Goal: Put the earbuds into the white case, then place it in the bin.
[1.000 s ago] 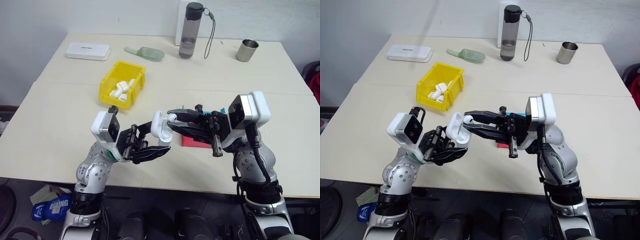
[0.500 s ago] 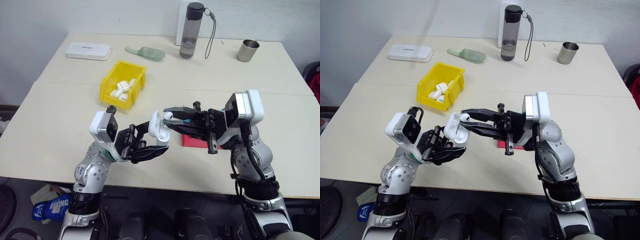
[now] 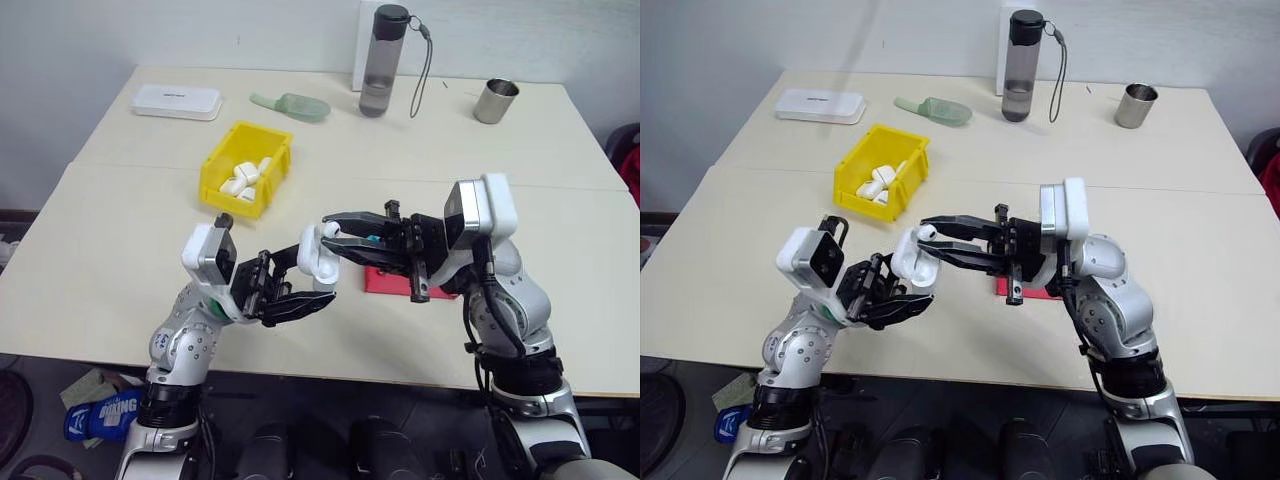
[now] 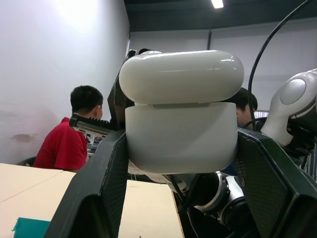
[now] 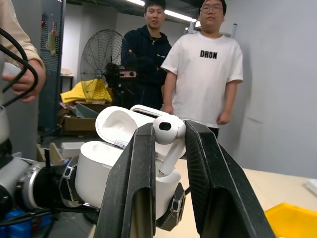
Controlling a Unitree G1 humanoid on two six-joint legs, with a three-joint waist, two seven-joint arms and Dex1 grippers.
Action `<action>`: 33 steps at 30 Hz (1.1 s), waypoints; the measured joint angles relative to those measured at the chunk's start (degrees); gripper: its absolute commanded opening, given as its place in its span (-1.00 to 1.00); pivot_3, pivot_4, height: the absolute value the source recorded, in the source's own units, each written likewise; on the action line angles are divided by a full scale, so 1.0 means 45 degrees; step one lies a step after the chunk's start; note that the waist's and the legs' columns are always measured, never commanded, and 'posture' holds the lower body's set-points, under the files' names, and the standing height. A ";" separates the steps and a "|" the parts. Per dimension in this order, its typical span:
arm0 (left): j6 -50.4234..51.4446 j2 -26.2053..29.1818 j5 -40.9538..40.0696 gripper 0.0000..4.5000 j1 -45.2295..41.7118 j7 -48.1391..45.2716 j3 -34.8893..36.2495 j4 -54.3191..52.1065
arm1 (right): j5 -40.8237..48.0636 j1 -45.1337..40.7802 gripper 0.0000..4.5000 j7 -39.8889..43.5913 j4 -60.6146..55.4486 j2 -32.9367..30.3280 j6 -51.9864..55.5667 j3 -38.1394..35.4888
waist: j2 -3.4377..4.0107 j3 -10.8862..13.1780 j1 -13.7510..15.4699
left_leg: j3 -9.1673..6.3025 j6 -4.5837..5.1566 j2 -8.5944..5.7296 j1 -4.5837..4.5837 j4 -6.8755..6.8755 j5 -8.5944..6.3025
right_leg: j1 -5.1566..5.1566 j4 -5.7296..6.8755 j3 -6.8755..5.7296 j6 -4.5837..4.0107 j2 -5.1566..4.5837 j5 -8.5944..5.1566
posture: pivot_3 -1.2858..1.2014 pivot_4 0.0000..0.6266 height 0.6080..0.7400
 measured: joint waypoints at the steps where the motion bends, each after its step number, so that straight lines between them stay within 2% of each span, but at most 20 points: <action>1: -0.0024 -0.0007 0.0007 0.22 -0.0001 -0.0021 -0.0004 0.0000 | 0.0005 0.0000 -0.48 0.0020 -0.0008 -0.0010 0.0029 0.0003 | 0.0000 0.0000 0.0000 | 0.0000 0.0000 0.0000 0.0000 0.0000 0.0000 | 0.0000 0.0000 0.0000 0.0000 0.0000 0.0000 | 0.03 -0.52 1.00; 5: -0.0172 -0.0006 0.0108 0.22 0.0000 -0.0159 -0.0011 0.0017 | 0.0110 0.0142 0.03 0.0147 -0.0013 -0.0122 -0.0009 -0.0042 | 0.0000 0.0000 0.0000 | 0.0000 0.0000 0.0000 0.0000 0.0000 0.0000 | 0.0000 0.0000 0.0000 0.0000 0.0000 0.0000 | 0.03 -0.52 1.00; 10: -0.0301 -0.0052 0.0118 0.22 -0.0015 -0.0158 0.0034 0.0023 | 0.0294 0.0257 0.76 0.0223 -0.0016 -0.0124 0.0054 -0.0120 | 0.0000 0.0000 0.0000 | 0.0000 0.0000 0.0000 0.0000 0.0000 0.0000 | 0.0001 0.0000 0.0000 0.0000 0.0000 0.0000 | 0.03 -0.52 1.00; 12: -0.0350 -0.0063 0.0118 0.22 -0.0030 -0.0115 0.0035 0.0020 | 0.0538 0.0256 0.97 0.0292 -0.0058 -0.0311 0.0310 -0.0185 | 0.0000 0.0000 0.0001 | 0.0000 0.0000 0.0000 0.0000 0.0000 0.0000 | 0.0000 0.0000 0.0001 0.0000 0.0000 0.0000 | 0.03 -0.52 1.00; 15: -0.0483 -0.0107 0.0135 0.22 -0.0047 -0.0025 0.0014 -0.0035 | 0.0879 0.0337 0.97 0.0304 -0.0278 -0.1143 0.1002 -0.0427 | -0.0001 0.0001 0.0027 | 0.0001 0.0002 0.0000 -0.0004 0.0000 0.0000 | 0.0003 -0.0007 0.0000 0.0000 -0.0006 0.0000 | 0.03 -0.52 1.00; 18: -0.0686 0.0291 0.0149 0.22 0.0281 -0.0092 0.0257 -0.0040 | 0.1493 0.0710 0.97 0.0060 -0.0483 -0.2695 0.1683 -0.2086 | -0.0005 0.0002 0.0119 | -0.0006 0.0012 -0.0001 -0.0004 -0.0007 -0.0005 | 0.0015 -0.0025 -0.0005 0.0000 -0.0010 0.0000 | 0.03 -0.52 1.00; 20: -0.0817 0.0639 0.0178 0.22 0.0624 -0.0194 0.0411 -0.0044 | 0.1461 0.1763 0.97 0.0318 -0.0435 -0.3996 0.1686 -0.3299 | -0.0006 0.0002 0.0241 | -0.0009 0.0015 -0.0001 -0.0004 -0.0024 -0.0007 | 0.0036 -0.0082 -0.0012 0.0000 -0.0005 0.0000 | 0.03 -0.52 1.00; 22: -0.0964 0.1070 0.0196 0.22 0.1214 -0.0308 0.0777 -0.0026 | 0.0762 0.3252 0.97 0.1011 0.0344 -0.5152 0.1106 -0.4466 | -0.0006 0.0003 0.0334 | -0.0002 0.0023 -0.0001 -0.0003 -0.0031 -0.0012 | 0.0055 -0.0112 -0.0013 0.0000 0.0000 0.0000 | 0.03 -0.52 1.00; 27: -0.1423 0.1197 0.0267 0.22 0.1783 -0.0399 0.1012 -0.0156 | -0.1597 0.6022 0.97 0.1989 0.4109 -0.6053 -0.1851 -0.6315 | -0.0008 0.0003 0.0411 | 0.0003 0.0049 -0.0002 0.0066 -0.0023 -0.0016 | 0.0177 -0.0206 -0.0015 0.0001 0.0002 0.0000 | 0.03 -0.52 1.00; 30: -0.1687 0.1170 0.0399 0.22 0.2073 -0.0249 0.1025 -0.0226 | -0.2920 0.6989 0.97 0.1991 0.6692 -0.6216 -0.3939 -0.6899 | -0.0006 0.0003 0.0354 | 0.0020 0.0052 0.0000 0.0093 -0.0027 -0.0018 | 0.0195 -0.0208 -0.0007 0.0002 0.0002 0.0001 | 0.03 -0.52 1.00; 33: -0.1842 0.1156 0.0462 0.22 0.2331 -0.0106 0.1014 -0.0537 | -0.3878 0.7234 0.97 0.1467 0.7909 -0.6261 -0.5178 -0.7095 | -0.0004 0.0003 0.0203 | 0.0056 0.0045 0.0010 0.0159 -0.0053 -0.0014 | 0.0217 -0.0208 0.0018 0.0002 0.0010 0.0000 | 0.03 -0.52 1.00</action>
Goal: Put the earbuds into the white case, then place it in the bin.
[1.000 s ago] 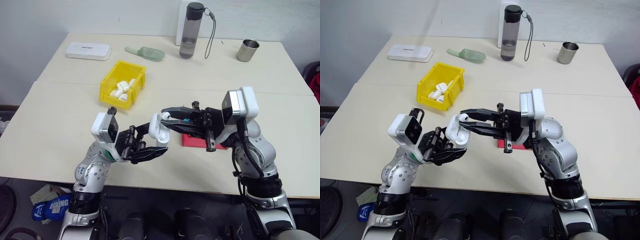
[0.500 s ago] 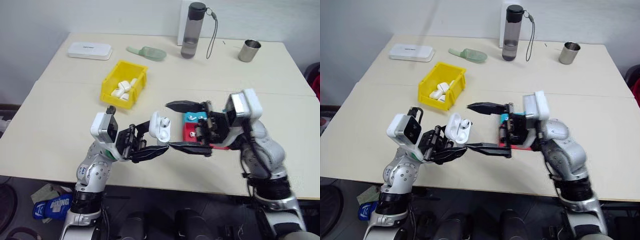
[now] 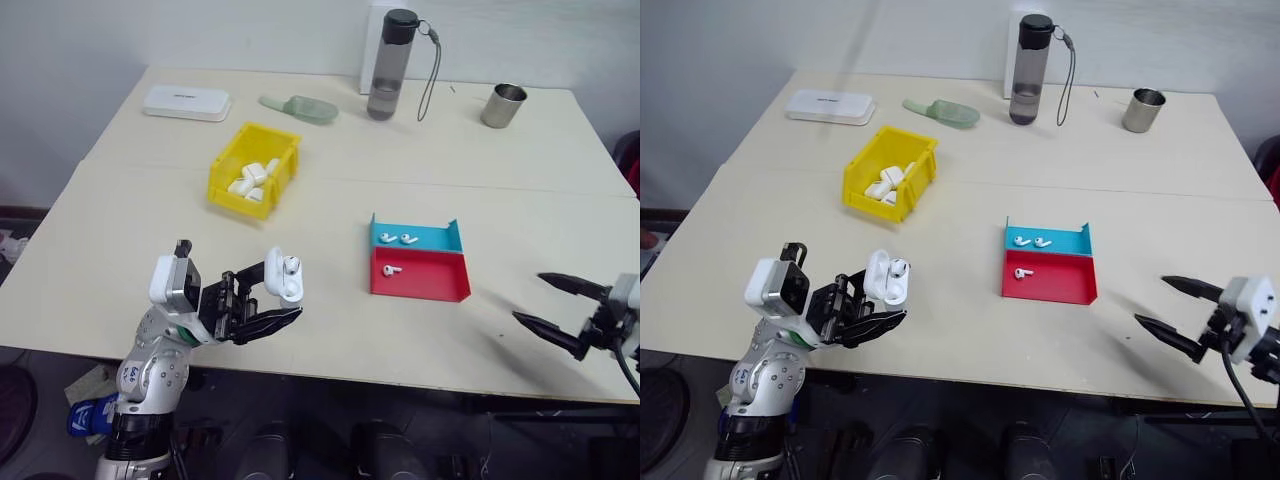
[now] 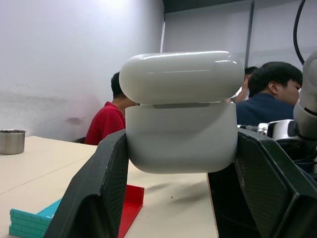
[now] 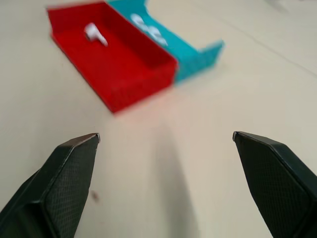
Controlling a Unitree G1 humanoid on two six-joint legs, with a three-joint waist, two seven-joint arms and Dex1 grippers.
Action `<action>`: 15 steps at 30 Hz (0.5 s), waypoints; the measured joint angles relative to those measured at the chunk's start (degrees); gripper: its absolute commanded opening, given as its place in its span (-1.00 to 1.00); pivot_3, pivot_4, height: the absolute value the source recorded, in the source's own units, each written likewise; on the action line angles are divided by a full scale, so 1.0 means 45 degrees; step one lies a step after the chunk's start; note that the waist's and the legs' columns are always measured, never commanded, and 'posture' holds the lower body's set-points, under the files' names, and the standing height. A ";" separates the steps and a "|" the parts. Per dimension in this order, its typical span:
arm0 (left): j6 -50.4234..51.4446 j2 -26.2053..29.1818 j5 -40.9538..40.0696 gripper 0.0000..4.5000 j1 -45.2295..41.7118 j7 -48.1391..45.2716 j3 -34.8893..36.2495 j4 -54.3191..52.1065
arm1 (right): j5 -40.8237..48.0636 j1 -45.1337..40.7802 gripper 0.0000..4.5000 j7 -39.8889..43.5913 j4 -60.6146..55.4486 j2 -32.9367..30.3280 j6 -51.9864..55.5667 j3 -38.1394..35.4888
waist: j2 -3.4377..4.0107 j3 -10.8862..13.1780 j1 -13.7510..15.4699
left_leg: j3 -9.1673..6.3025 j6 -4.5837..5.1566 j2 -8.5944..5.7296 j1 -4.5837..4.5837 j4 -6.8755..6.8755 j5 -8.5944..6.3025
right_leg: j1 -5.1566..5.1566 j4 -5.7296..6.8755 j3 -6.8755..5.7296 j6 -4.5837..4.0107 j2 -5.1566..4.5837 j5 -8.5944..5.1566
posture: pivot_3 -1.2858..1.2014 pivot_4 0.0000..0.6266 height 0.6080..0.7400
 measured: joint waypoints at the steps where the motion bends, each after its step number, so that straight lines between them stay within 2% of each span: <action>1: -0.0027 -0.0001 0.0004 0.22 0.0022 0.0025 -0.0003 -0.0020 | -0.0060 -0.0041 0.97 -0.0074 -0.0008 0.0000 -0.0065 0.0004 | 0.0003 -0.0001 -0.0033 | 0.0000 -0.0006 0.0000 0.0012 -0.0002 0.0003 | 0.0004 -0.0001 0.0000 0.0000 0.0000 0.0000 | 0.03 -0.52 1.00; 4: -0.0087 -0.0013 0.0005 0.22 0.0208 0.0262 -0.0012 -0.0095 | 0.0057 -0.1021 0.97 -0.0471 -0.0696 0.0035 0.0407 0.0340 | 0.0005 0.0001 -0.0256 | 0.0009 -0.0033 0.0013 0.0056 0.0002 0.0019 | 0.0014 -0.0013 0.0011 0.0000 0.0005 0.0000 | 0.03 -0.52 1.00; 7: -0.0095 -0.0066 0.0010 0.22 0.0178 0.0420 -0.0159 -0.0269 | 0.0112 -0.2625 0.97 -0.0814 -0.1846 0.0040 0.1286 0.1357 | 0.0006 0.0001 -0.0254 | -0.0004 -0.0057 0.0022 0.0075 0.0001 0.0031 | 0.0011 -0.0009 0.0008 0.0000 0.0017 0.0000 | 0.03 -0.52 1.00; 11: -0.0132 -0.0119 0.0029 0.22 0.0134 0.0519 -0.0231 -0.0457 | -0.0901 -0.5786 0.97 -0.1470 -0.2341 -0.0078 0.3124 0.3621 | 0.0014 0.0003 -0.0193 | -0.0014 -0.0062 0.0018 0.0049 -0.0005 0.0030 | -0.0031 0.0002 0.0007 -0.0001 0.0007 0.0000 | 0.03 -0.52 1.00; 15: -0.0213 -0.0194 0.0035 0.22 0.0117 0.0622 -0.0263 -0.0428 | -0.2556 -0.8920 0.97 -0.0751 -0.1431 -0.0059 0.3196 0.6154 | 0.0013 0.0004 -0.0103 | -0.0037 -0.0060 0.0011 0.0029 -0.0025 0.0014 | -0.0035 0.0006 -0.0016 -0.0001 0.0001 0.0000 | 0.03 -0.52 1.00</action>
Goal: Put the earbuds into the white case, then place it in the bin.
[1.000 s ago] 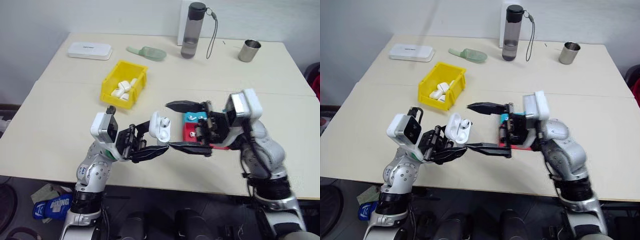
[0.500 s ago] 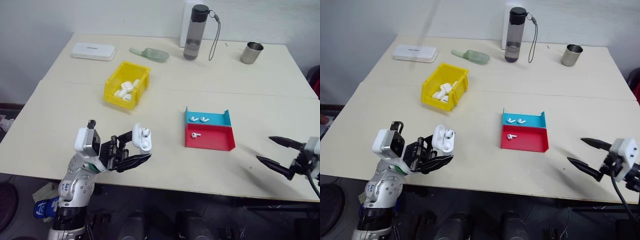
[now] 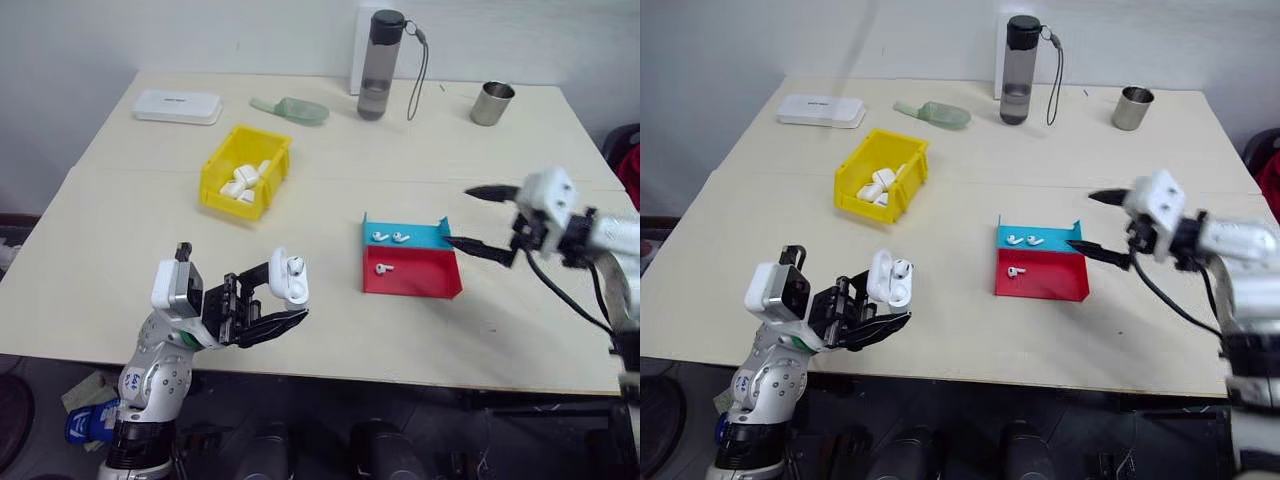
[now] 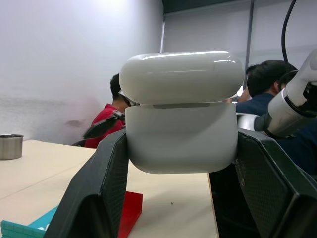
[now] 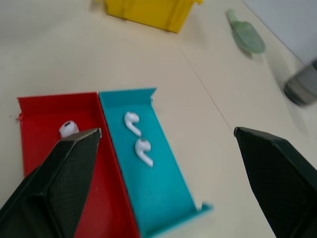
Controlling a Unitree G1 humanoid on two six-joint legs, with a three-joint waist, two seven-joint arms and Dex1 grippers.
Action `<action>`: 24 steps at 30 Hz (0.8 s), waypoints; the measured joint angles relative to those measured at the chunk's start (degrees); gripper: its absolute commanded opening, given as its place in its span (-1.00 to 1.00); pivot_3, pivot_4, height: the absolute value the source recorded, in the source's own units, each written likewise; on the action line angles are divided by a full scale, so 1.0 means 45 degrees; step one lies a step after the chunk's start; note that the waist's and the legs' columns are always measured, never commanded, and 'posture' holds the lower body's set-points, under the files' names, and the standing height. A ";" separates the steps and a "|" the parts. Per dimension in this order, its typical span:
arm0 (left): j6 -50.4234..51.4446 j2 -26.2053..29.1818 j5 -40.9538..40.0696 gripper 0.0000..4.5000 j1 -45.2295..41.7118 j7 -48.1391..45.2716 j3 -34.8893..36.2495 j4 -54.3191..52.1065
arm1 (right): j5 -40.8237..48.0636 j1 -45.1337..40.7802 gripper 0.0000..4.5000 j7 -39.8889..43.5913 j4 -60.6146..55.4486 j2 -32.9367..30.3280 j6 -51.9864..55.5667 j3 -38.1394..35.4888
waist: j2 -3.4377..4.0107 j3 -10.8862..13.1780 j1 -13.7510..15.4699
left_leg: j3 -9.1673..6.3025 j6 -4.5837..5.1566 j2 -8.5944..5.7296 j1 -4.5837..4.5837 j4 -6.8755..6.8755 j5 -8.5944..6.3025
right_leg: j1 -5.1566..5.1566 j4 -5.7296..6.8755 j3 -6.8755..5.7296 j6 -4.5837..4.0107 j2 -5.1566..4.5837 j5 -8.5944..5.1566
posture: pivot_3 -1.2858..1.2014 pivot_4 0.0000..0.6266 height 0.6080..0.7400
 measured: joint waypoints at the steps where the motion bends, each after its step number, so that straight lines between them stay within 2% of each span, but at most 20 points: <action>1: -0.0008 -0.0008 0.0003 0.22 -0.0019 0.0018 -0.0024 0.0002 | -0.0312 -0.0451 0.97 0.0283 0.0270 0.0020 -0.0257 0.0442 | 0.0000 0.0000 0.0058 | -0.0004 0.0008 -0.0001 -0.0006 -0.0004 -0.0005 | -0.0002 -0.0001 -0.0006 0.0000 -0.0004 0.0000 | 0.03 -0.52 1.00; 5: -0.0022 0.0005 -0.0004 0.22 -0.0083 0.0015 0.0015 0.0075 | -0.2252 -0.2627 0.97 0.1435 0.2955 0.0646 -0.1729 0.2695 | -0.0002 0.0001 0.0056 | 0.0007 0.0030 -0.0011 -0.0022 0.0022 -0.0023 | -0.0003 -0.0005 -0.0011 0.0000 -0.0013 0.0000 | 0.03 -0.52 1.00; 10: -0.0019 0.0019 -0.0015 0.22 -0.0229 -0.0006 0.0084 0.0285 | -0.4274 -0.5309 0.97 0.1568 0.6893 0.1845 -0.3128 0.4343 | -0.0001 0.0003 -0.0111 | 0.0005 0.0028 -0.0008 -0.0029 0.0026 -0.0021 | -0.0010 0.0003 -0.0020 0.0000 -0.0013 0.0000 | 0.03 -0.52 1.00; 14: -0.0016 0.0018 -0.0015 0.22 -0.0149 0.0082 0.0089 0.0244 | -0.4950 -0.7147 0.97 0.1729 0.9481 0.2325 -0.3815 0.4426 | 0.0001 0.0003 -0.0146 | 0.0001 0.0026 -0.0004 -0.0028 0.0016 -0.0020 | -0.0017 0.0011 -0.0021 0.0000 -0.0012 0.0000 | 0.03 -0.52 1.00; 18: -0.0018 0.0018 -0.0015 0.22 0.0092 0.0264 0.0098 -0.0097 | -0.5270 -0.8042 0.97 0.2364 1.1083 0.2772 -0.3865 0.4446 | 0.0001 0.0004 -0.0135 | -0.0003 0.0026 -0.0005 -0.0029 0.0020 -0.0020 | -0.0014 0.0022 -0.0021 0.0000 -0.0021 0.0000 | 0.03 -0.52 1.00; 24: -0.0023 -0.0054 -0.0005 0.22 0.0290 0.0497 -0.0025 -0.0287 | -0.6992 -0.8494 0.97 0.0741 1.2703 0.3755 -0.4095 0.5290 | 0.0002 0.0004 -0.0171 | 0.0000 0.0024 -0.0005 -0.0029 0.0025 -0.0020 | -0.0034 0.0065 -0.0019 -0.0001 -0.0021 0.0000 | 0.03 -0.52 1.00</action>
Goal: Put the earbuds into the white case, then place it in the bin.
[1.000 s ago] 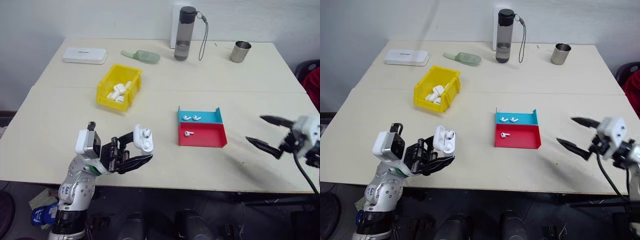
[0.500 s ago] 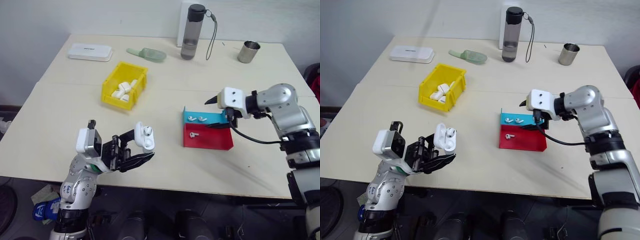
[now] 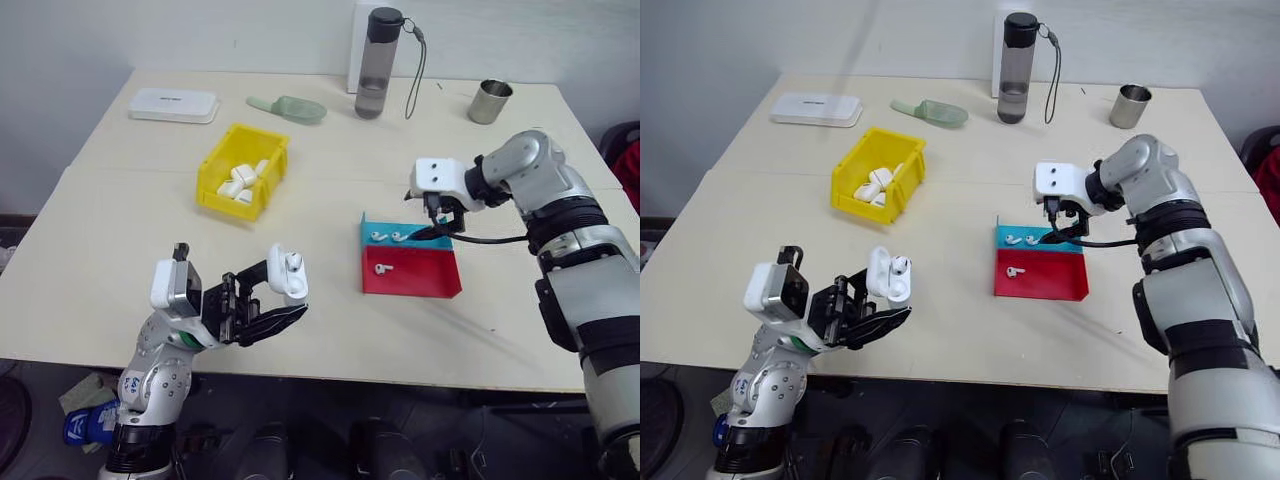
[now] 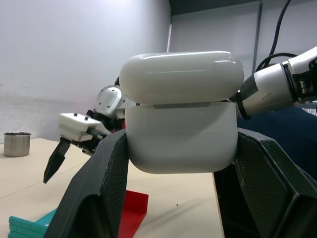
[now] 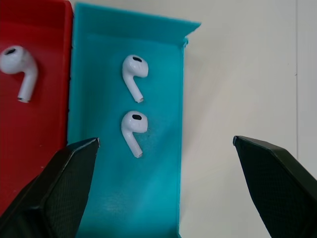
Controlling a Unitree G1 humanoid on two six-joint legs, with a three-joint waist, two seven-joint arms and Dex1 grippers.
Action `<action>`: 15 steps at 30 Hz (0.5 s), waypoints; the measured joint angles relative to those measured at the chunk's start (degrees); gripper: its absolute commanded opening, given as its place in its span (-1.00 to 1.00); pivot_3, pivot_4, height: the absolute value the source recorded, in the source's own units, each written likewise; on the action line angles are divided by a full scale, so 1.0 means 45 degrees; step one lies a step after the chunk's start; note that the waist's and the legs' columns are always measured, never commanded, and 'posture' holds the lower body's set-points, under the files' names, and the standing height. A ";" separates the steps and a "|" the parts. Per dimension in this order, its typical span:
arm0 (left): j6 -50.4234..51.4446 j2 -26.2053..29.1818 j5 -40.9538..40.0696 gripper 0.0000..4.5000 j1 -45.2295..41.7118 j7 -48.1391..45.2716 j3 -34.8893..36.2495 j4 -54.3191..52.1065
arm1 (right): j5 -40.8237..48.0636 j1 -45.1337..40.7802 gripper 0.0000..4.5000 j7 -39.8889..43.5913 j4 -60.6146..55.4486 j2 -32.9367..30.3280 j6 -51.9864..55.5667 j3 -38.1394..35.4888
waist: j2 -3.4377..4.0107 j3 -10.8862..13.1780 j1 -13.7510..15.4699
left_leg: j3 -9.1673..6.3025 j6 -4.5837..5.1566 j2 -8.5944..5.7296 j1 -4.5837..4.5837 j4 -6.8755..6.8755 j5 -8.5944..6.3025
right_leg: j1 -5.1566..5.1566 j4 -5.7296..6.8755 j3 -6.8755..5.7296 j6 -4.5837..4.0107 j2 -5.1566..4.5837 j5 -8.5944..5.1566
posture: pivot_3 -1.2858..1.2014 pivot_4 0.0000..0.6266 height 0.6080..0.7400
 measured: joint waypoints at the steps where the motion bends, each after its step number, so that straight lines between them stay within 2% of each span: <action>1: 0.0000 -0.0014 0.0001 0.22 -0.0003 0.0042 -0.0037 -0.0068 | -0.0218 -0.0023 0.90 -0.0280 0.0164 0.0166 -0.0033 0.0087 | 0.0001 0.0000 -0.0006 | 0.0003 -0.0001 0.0000 0.0000 -0.0001 0.0000 | -0.0006 0.0008 0.0003 0.0000 0.0000 0.0000 | 0.03 -0.52 1.00; 3: -0.0001 -0.0020 0.0003 0.22 -0.0008 0.0104 -0.0120 -0.0221 | -0.0649 -0.0086 0.70 -0.0653 0.0439 0.0351 -0.0137 0.0241 | 0.0001 0.0001 -0.0016 | 0.0005 -0.0003 0.0000 -0.0002 -0.0002 0.0000 | -0.0013 0.0016 0.0003 0.0000 0.0001 0.0000 | 0.03 -0.52 1.00; 8: -0.0007 -0.0013 0.0006 0.22 0.0010 0.0265 -0.0124 -0.0254 | -0.1356 -0.0369 -0.08 -0.0959 0.0800 0.0793 -0.0520 0.0597 | 0.0002 0.0001 -0.0028 | 0.0004 -0.0003 -0.0001 -0.0002 -0.0001 0.0000 | -0.0012 0.0019 0.0004 0.0000 0.0001 0.0000 | 0.03 -0.52 1.00; 15: -0.0007 0.0000 0.0007 0.22 0.0156 0.0459 -0.0123 -0.0313 | -0.1670 -0.0441 -0.08 -0.0556 0.0907 0.1293 -0.0553 0.0648 | 0.0004 0.0002 -0.0042 | 0.0004 -0.0004 0.0000 -0.0002 -0.0001 0.0000 | -0.0013 0.0019 0.0005 0.0000 0.0000 0.0000 | 0.03 -0.52 1.00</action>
